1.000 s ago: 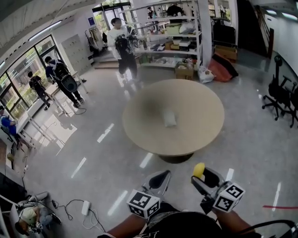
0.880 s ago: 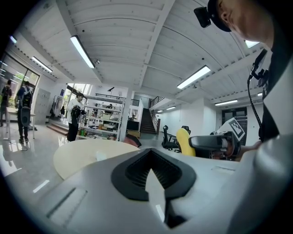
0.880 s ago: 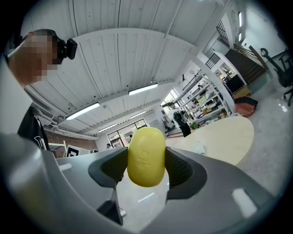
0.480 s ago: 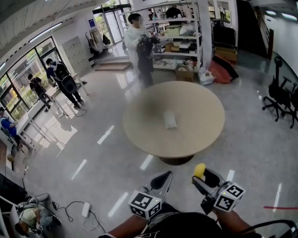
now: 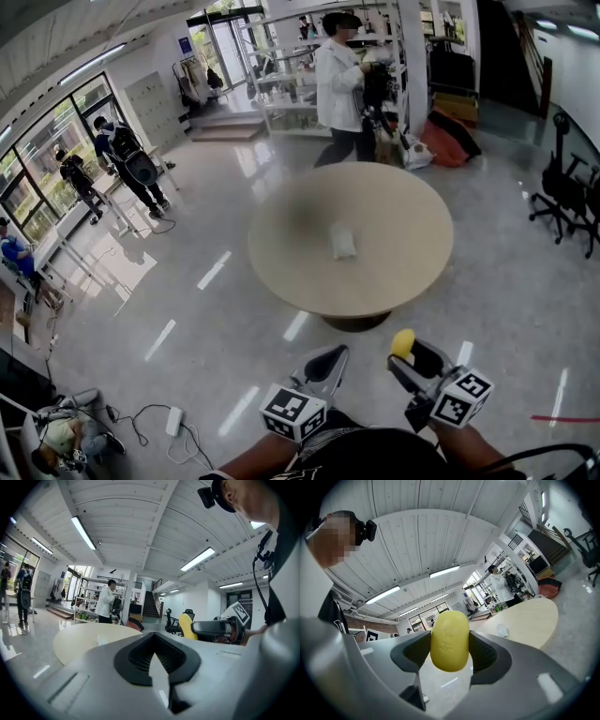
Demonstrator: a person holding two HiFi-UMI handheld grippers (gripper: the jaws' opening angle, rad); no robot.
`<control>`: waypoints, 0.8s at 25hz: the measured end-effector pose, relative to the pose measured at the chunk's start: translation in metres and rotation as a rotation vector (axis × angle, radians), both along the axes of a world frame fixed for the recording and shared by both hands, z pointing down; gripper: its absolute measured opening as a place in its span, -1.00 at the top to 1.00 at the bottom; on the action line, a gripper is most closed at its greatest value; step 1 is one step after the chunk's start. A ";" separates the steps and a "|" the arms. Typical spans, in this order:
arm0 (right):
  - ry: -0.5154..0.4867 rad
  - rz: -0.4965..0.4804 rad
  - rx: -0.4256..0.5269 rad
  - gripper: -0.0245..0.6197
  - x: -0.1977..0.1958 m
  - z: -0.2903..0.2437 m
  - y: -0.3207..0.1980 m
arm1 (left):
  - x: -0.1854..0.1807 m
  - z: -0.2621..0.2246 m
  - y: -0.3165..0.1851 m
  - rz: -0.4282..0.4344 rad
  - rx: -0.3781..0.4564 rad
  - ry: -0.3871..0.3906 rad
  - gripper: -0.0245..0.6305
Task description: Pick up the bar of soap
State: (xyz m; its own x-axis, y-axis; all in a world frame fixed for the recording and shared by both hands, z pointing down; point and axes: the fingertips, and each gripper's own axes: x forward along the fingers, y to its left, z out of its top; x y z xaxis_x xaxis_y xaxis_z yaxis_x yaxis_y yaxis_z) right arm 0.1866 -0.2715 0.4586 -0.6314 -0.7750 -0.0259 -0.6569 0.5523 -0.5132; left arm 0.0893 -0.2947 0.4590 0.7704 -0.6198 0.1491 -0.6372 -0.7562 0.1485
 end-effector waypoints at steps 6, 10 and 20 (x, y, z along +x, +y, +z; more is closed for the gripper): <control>0.007 0.000 0.010 0.12 -0.005 0.000 0.004 | -0.003 0.001 0.003 0.003 0.000 -0.002 0.91; 0.014 0.000 0.006 0.12 -0.001 0.007 0.006 | 0.001 0.007 0.004 0.004 -0.004 -0.006 0.90; 0.019 0.011 0.008 0.12 0.007 0.006 0.005 | 0.009 0.007 0.002 0.016 -0.005 -0.010 0.90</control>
